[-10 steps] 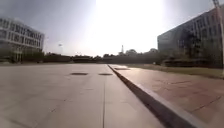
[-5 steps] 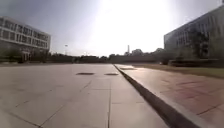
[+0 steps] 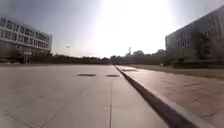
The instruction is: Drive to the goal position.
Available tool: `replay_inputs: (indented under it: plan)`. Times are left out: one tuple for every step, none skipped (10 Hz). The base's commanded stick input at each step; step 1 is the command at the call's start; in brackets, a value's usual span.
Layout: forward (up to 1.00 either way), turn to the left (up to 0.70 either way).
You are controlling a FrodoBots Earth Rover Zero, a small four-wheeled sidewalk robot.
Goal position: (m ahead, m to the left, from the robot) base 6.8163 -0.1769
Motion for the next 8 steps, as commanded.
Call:
replay_inputs:
  plan:
    - [0.70, 0.00]
    - [0.70, 0.00]
    - [0.70, 0.00]
    - [0.70, 0.00]
    - [0.70, 0.00]
    - [0.70, 0.00]
    - [0.70, 0.00]
    - [0.70, 0.00]
